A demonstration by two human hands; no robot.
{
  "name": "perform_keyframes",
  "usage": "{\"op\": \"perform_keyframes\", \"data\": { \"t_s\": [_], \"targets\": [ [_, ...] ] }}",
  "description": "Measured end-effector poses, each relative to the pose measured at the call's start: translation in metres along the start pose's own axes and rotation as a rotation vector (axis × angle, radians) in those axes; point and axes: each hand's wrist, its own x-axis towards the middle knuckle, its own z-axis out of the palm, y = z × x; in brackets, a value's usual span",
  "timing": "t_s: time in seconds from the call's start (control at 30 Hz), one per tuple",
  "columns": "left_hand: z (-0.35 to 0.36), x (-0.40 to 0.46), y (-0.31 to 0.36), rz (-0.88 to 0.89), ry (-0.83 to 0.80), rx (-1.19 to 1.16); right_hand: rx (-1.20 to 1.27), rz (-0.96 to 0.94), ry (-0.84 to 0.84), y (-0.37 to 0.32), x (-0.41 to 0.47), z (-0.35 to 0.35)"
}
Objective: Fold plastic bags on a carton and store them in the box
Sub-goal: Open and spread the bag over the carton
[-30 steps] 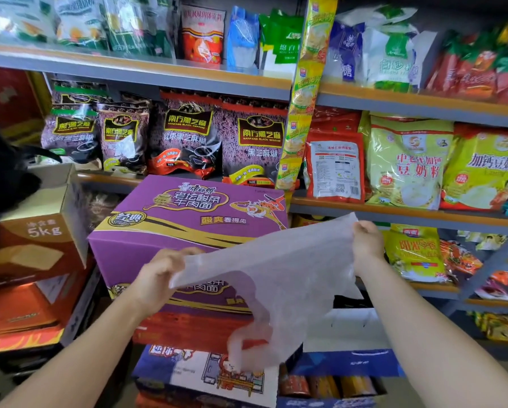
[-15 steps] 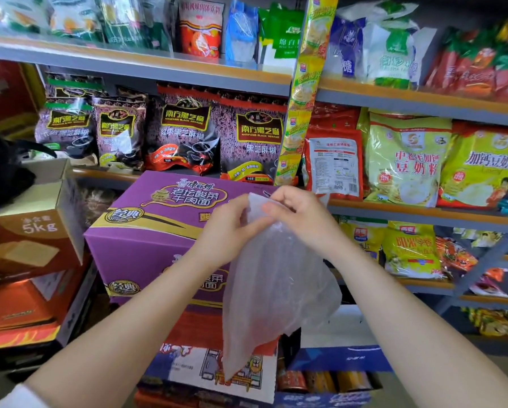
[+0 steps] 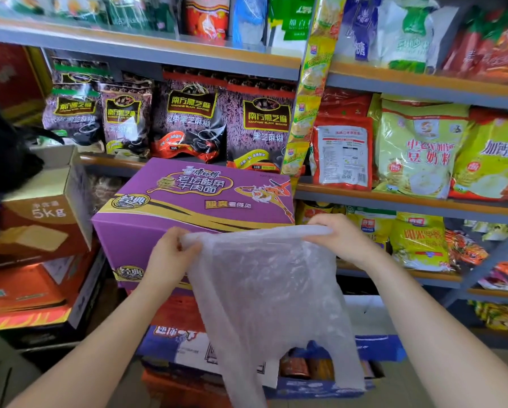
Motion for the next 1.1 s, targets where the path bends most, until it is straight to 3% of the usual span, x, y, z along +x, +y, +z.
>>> {"op": "perform_keyframes", "data": {
  "t_s": [0.07, 0.2, 0.3, 0.4, 0.57, 0.73, 0.9, 1.03, 1.1],
  "targets": [
    [0.0, 0.0, 0.006, 0.109, 0.079, 0.18, 0.192, -0.038, 0.012, -0.013, -0.004, 0.003],
    [0.011, -0.001, 0.038, 0.718, 0.129, 0.42, 0.249, -0.153, -0.077, -0.04, -0.004, 0.011],
    [0.024, -0.008, 0.069, 0.853, 0.084, 0.428, 0.298, -0.146, -0.205, -0.057, -0.005, 0.012],
    [0.026, -0.009, 0.088, 0.929, -0.138, 0.243, 0.366, -0.099, -0.338, -0.063, -0.005, 0.008],
    [0.028, -0.002, 0.084, 0.878, -0.158, 0.167, 0.316, -0.098, -0.271, -0.052, -0.003, 0.008],
    [0.021, 0.001, 0.073, 0.578, 0.039, 0.054, 0.224, -0.061, -0.12, -0.041, -0.003, 0.013],
    [-0.001, 0.026, 0.08, 0.413, 0.209, 0.037, 0.193, -0.003, -0.265, -0.048, 0.0, 0.0],
    [-0.012, 0.05, 0.083, 0.374, 0.282, 0.082, 0.32, -0.039, -0.241, -0.079, 0.008, -0.009],
    [-0.014, 0.059, 0.084, 0.342, 0.287, 0.105, 0.223, -0.054, -0.243, -0.093, 0.017, -0.006]
  ]
}}
